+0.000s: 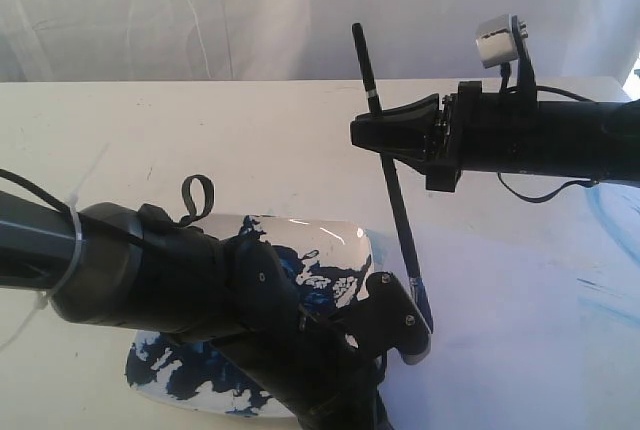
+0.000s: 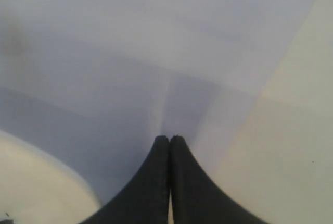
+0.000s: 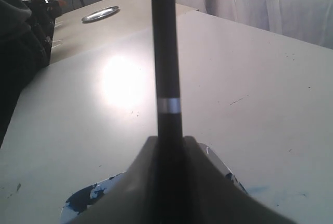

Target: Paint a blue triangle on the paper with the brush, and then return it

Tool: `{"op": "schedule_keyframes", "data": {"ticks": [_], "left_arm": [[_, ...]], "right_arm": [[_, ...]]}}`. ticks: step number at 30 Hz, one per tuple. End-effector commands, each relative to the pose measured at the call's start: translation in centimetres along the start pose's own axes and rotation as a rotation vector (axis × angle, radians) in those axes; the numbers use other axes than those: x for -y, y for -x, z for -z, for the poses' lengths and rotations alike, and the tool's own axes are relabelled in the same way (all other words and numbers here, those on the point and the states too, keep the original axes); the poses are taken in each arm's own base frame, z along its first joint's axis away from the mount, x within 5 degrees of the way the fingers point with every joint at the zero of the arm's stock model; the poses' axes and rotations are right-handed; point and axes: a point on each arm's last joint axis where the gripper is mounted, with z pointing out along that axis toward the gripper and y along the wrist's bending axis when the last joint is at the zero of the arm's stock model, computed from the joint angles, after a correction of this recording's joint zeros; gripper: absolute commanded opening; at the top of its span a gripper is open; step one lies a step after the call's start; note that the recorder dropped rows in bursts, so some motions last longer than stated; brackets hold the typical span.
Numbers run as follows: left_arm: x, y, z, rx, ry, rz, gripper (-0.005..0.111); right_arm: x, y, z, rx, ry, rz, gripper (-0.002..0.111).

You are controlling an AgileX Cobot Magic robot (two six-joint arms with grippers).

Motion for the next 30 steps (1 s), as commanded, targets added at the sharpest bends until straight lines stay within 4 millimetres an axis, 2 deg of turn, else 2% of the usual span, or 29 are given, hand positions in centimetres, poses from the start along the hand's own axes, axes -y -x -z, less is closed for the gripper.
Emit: {"op": "schedule_keyframes", "data": {"ticks": [1, 15, 18, 26, 30], "left_arm": [[0.2, -0.8, -0.3, -0.037, -0.016, -0.014, 0.000], [0.2, -0.8, -0.3, -0.037, -0.016, -0.014, 0.000], [0.2, -0.8, -0.3, -0.037, -0.016, -0.014, 0.000], [0.2, -0.7, -0.3, -0.036, -0.012, -0.014, 0.000], [0.2, -0.7, -0.3, -0.036, -0.012, -0.014, 0.000]], "right_arm": [[-0.1, 0.1, 0.0, 0.010, 0.010, 0.015, 0.000], [0.2, -0.1, 0.0, -0.011, -0.024, 0.015, 0.000], [0.2, 0.4, 0.4, -0.002, -0.035, 0.031, 0.000], [-0.8, 4.2, 4.3, 0.070, -0.144, 0.151, 0.000], [-2.1, 4.9, 5.2, 0.088, -0.154, 0.181, 0.000]]}}
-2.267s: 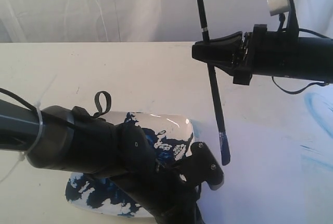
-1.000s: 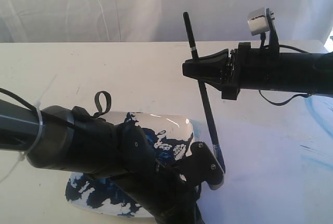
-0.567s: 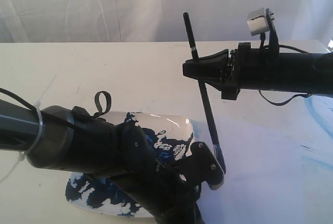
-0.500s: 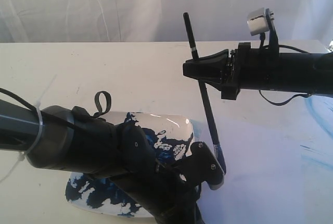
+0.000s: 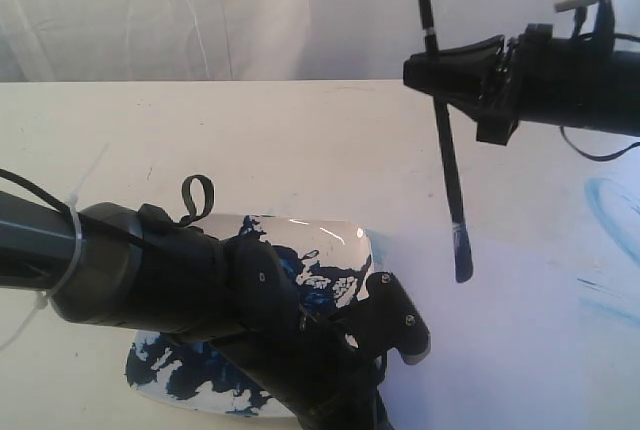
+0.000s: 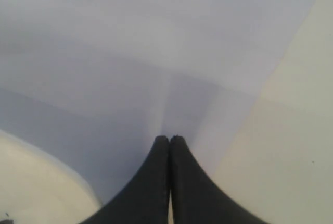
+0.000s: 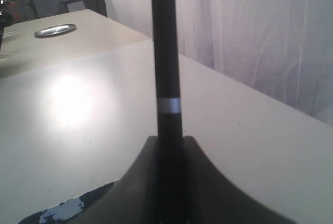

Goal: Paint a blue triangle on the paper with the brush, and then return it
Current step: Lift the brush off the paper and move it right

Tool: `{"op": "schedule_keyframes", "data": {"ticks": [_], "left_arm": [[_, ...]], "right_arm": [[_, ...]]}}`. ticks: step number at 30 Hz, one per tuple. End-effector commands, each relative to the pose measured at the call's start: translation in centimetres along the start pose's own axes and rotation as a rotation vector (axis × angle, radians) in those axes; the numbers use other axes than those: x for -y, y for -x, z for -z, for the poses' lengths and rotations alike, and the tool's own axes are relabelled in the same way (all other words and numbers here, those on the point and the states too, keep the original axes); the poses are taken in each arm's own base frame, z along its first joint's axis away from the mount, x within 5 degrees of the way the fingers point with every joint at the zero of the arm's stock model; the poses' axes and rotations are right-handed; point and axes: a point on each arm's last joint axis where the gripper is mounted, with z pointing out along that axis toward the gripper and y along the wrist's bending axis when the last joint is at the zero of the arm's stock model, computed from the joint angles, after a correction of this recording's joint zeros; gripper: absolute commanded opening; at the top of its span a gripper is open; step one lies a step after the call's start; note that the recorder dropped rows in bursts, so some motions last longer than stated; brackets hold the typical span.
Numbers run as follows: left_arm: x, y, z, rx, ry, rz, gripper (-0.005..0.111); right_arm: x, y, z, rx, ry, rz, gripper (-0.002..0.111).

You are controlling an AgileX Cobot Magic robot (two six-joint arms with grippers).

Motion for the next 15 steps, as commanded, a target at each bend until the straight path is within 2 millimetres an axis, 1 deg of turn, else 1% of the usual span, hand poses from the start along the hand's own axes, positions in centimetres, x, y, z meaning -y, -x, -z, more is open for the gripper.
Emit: {"op": "schedule_keyframes", "data": {"ticks": [1, 9, 12, 15], "left_arm": [[0.2, -0.8, -0.3, -0.036, -0.013, -0.014, 0.000], [0.1, -0.7, -0.3, -0.035, -0.010, -0.025, 0.000], [0.1, -0.7, -0.3, -0.035, -0.010, -0.025, 0.000], [0.1, -0.7, -0.3, -0.035, -0.010, -0.025, 0.000]], "right_arm": [[-1.2, 0.9, 1.1, 0.028, -0.001, 0.043, 0.000], [-1.5, 1.0, 1.2, 0.039, 0.017, 0.030, 0.000], [-1.1, 1.7, 1.2, 0.037, -0.006, -0.030, 0.000], [-0.1, 2.7, 1.0, 0.024, -0.080, -0.105, 0.000]]}}
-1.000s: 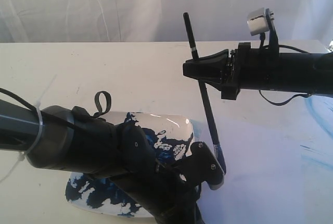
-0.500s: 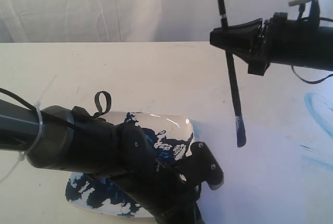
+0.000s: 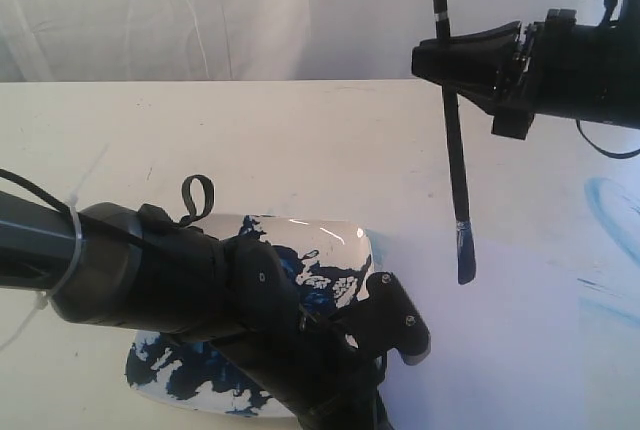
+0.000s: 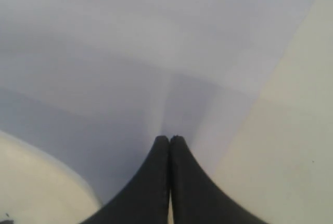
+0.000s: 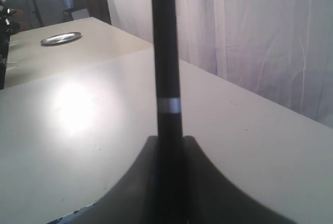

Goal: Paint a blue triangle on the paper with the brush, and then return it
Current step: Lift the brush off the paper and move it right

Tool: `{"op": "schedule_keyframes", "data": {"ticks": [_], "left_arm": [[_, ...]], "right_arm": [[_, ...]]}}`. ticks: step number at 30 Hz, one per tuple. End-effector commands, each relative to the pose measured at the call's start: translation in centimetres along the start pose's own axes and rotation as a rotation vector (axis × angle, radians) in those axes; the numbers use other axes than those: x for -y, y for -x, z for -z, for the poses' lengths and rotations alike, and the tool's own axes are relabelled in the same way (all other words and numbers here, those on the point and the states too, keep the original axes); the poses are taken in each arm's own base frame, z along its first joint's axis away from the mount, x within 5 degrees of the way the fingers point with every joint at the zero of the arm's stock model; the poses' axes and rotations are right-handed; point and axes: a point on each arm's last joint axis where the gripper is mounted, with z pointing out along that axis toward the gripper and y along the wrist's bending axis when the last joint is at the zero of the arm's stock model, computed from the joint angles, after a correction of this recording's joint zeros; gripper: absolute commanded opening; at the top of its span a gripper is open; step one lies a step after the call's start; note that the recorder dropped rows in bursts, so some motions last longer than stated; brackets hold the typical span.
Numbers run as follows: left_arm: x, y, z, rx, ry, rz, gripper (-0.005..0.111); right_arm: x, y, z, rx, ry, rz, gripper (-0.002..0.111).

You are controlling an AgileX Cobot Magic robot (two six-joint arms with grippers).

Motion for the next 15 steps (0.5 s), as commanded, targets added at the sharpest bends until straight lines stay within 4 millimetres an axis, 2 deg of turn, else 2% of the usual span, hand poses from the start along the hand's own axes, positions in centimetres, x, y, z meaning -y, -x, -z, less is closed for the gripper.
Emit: {"op": "schedule_keyframes", "data": {"ticks": [1, 3, 6, 9, 13, 15], "left_arm": [[0.1, -0.7, -0.3, -0.035, -0.010, -0.023, 0.000], [0.1, -0.7, -0.3, -0.035, -0.010, -0.023, 0.000], [0.1, -0.7, -0.3, -0.035, -0.010, -0.023, 0.000], [0.1, -0.7, -0.3, -0.035, -0.010, -0.023, 0.000], [0.1, -0.7, -0.3, -0.035, -0.010, -0.023, 0.000], [0.1, -0.7, -0.3, -0.035, -0.010, -0.023, 0.000]], "right_arm": [[1.1, 2.0, 0.0, 0.009, -0.088, -0.088, 0.000], [1.1, 4.3, 0.0, 0.049, -0.085, -0.145, 0.000], [0.4, 5.9, 0.3, 0.078, -0.077, -0.183, 0.000], [0.0, 6.5, 0.6, 0.090, -0.083, -0.207, 0.000], [0.5, 6.4, 0.6, 0.091, -0.133, -0.329, 0.000], [0.7, 7.2, 0.6, 0.107, -0.148, -0.373, 0.000]]}}
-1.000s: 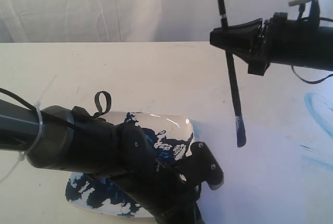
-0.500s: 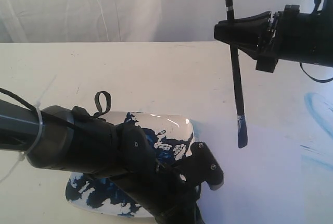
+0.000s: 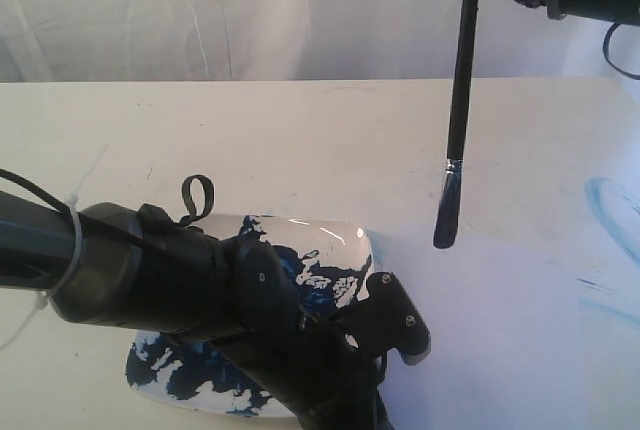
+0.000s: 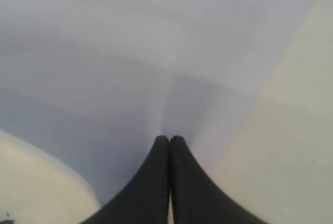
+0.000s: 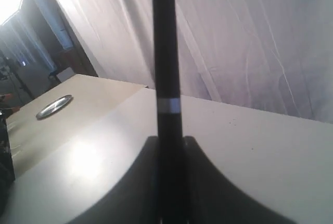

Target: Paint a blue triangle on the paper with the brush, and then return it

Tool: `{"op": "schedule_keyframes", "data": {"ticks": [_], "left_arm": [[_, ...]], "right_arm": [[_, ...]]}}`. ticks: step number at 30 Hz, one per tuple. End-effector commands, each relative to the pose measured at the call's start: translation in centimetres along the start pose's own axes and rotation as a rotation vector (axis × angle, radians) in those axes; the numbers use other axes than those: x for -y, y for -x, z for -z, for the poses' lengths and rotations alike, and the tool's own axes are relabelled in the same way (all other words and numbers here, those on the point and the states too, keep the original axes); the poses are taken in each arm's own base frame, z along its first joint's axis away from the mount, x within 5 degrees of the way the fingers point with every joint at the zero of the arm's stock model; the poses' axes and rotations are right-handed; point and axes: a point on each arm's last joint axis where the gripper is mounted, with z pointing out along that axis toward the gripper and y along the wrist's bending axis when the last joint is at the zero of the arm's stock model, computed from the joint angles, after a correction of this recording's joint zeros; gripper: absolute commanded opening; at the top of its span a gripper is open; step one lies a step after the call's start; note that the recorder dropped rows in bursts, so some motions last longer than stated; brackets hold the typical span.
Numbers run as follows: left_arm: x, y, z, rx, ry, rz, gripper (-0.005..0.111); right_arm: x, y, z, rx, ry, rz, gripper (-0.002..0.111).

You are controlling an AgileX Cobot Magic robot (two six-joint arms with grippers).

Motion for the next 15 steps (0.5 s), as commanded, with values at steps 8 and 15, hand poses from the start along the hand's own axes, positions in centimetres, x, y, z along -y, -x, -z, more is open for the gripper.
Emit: {"op": "schedule_keyframes", "data": {"ticks": [8, 15], "left_arm": [[0.1, -0.7, -0.3, -0.035, -0.010, -0.021, 0.000], [0.1, -0.7, -0.3, -0.035, -0.010, -0.021, 0.000]], "right_arm": [[0.9, 4.2, -0.2, -0.033, -0.356, -0.110, 0.000], [0.1, 4.2, -1.6, 0.018, -0.613, -0.057, 0.000]]}}
